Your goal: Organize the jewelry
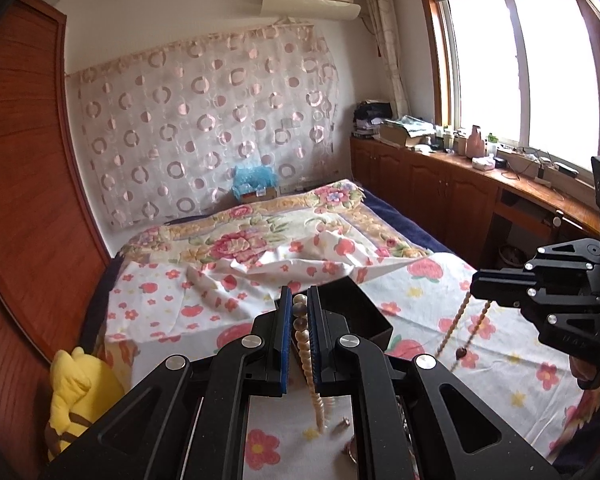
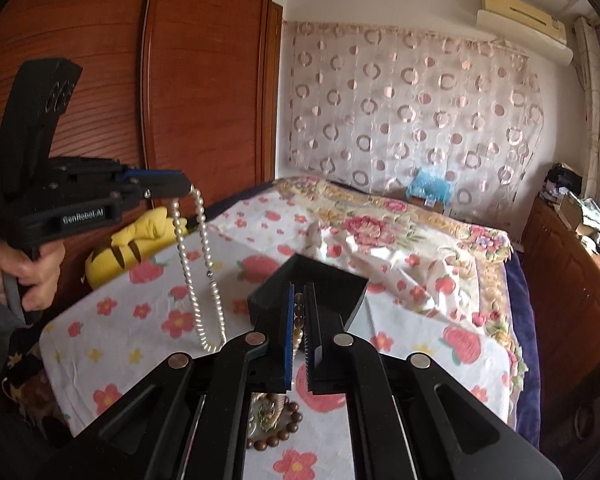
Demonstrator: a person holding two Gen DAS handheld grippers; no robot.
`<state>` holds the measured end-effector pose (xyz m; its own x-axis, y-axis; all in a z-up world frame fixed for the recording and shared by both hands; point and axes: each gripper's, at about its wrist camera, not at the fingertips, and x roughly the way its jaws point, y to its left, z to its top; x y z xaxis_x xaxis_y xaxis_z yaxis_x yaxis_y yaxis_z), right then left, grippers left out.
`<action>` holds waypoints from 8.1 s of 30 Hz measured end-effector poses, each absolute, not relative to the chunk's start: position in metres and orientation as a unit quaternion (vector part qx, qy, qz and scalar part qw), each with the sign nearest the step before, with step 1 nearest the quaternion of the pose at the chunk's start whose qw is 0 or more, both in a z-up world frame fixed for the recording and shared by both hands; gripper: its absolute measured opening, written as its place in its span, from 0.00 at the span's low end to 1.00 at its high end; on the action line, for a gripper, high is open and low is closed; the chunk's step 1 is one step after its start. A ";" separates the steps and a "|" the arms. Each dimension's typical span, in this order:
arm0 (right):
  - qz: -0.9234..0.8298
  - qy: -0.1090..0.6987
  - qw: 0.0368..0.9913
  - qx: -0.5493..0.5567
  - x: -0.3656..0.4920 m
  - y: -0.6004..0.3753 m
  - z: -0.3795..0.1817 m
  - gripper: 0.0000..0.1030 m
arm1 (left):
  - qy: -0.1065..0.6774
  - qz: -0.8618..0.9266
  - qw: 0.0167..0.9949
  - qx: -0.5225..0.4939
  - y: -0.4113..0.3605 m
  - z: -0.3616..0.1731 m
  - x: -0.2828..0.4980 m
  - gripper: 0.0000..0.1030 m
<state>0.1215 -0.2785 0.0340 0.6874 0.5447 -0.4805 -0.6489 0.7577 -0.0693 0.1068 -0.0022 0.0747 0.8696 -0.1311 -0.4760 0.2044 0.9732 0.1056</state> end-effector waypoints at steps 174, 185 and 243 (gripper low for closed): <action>0.304 0.419 0.845 -0.135 0.160 -0.257 -0.138 0.14 | 0.327 -0.153 0.931 -0.054 -0.001 -0.046 0.069 0.09; 0.326 0.339 0.876 -0.109 0.142 -0.258 -0.071 0.14 | 0.324 -0.148 0.934 -0.039 0.002 -0.036 0.095 0.09; 0.288 0.281 0.911 -0.090 0.219 -0.265 -0.010 0.14 | 0.348 -0.122 0.929 -0.024 -0.016 -0.021 0.256 0.11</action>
